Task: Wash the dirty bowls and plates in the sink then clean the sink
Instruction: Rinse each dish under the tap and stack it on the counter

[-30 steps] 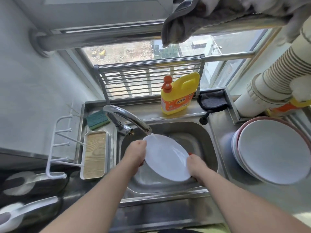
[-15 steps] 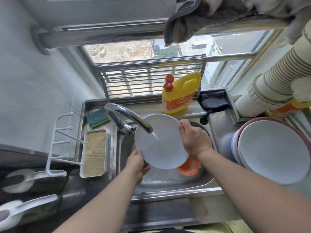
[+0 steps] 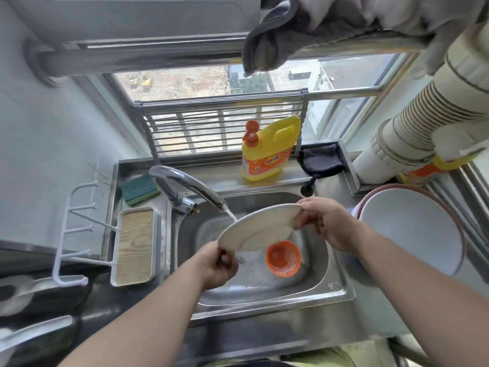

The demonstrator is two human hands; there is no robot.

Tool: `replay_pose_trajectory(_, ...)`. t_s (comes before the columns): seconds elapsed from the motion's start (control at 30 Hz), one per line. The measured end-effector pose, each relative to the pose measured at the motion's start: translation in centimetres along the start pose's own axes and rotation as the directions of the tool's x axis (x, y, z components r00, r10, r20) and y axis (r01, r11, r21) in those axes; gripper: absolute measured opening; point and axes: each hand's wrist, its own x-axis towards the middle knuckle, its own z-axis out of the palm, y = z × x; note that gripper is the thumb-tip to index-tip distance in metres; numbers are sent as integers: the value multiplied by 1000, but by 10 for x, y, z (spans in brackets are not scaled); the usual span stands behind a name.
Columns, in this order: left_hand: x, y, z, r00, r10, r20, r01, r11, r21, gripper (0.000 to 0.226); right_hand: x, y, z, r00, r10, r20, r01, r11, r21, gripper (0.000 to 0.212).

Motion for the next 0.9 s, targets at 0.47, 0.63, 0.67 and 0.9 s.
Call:
replay_pose_trajectory(0.47,19,-31,-31,999,-20,-40,17,997,-70,63,25,27,62,991,-119,-58,70,843,-533,27)
replay_pose_trajectory(0.63,26,-25,-48,986,16,-168,-26,998,-60,70,25,3,115,978,-209,-26,156,802,-576,37)
replay_pose_trajectory(0.67,27,-24,-52,983,22,-184,-32,998,-50,70,27,-1,123,977,-214,-13,170,807,-566,38)
replay_pose_trajectory(0.9,21,-19,-51,971,160,-179,-161,987,12,65,41,32,100,981,-194,-23,161,868,-470,30)
